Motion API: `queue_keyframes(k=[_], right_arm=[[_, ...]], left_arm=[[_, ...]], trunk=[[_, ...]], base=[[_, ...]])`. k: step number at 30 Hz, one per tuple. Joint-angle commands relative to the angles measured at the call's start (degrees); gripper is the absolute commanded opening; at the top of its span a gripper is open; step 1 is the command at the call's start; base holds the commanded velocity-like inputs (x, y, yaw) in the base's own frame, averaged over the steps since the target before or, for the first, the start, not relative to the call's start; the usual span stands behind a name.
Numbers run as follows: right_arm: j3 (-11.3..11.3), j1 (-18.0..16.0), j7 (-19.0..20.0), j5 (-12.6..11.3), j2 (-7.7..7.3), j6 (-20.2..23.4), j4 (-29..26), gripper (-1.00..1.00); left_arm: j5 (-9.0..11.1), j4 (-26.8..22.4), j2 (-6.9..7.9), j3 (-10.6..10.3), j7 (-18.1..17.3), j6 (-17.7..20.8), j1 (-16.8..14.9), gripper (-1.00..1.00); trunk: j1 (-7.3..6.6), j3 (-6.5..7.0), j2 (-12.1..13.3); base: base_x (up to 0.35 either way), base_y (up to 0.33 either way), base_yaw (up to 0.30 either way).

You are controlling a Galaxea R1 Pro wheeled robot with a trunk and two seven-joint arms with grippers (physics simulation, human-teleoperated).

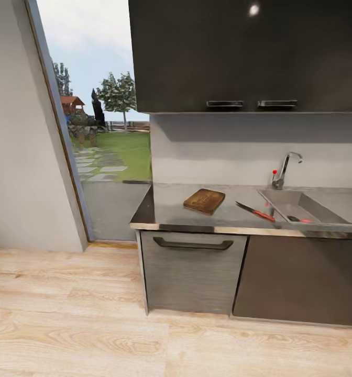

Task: In the kitchen, take the Vidalia onion out of the sink, dice it on the chopping board with the paring knife, put the diced onion into the bowl on the countertop, then place both the paring knife and the chopping board into the sink.

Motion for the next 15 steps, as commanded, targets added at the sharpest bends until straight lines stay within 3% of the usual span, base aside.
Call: queue_keyframes(k=[1,10,15], right_arm=[[0.1,-0.1,0.3,-0.2,0.33,-0.3,-0.3,1.00],[0.1,-0.1,-0.2,-0.1,2.01,-1.0,-1.5,1.00],[0.1,-0.1,-0.2,0.1,1.98,-1.6,-1.5,1.00]], left_arm=[[0.2,0.1,0.33,0.2,0.0,0.3,0.0,1.00],[0.1,0.1,-0.15,0.1,0.0,-0.1,0.1,1.00],[0.1,0.1,-0.17,0.2,0.0,-0.2,0.1,1.00]], trunk=[[0.00,-0.03,0.0],[0.00,-0.03,0.0],[0.00,-0.03,0.0]], base=[[0.000,0.000,0.000],[0.000,0.000,0.000],[0.000,0.000,0.000]])
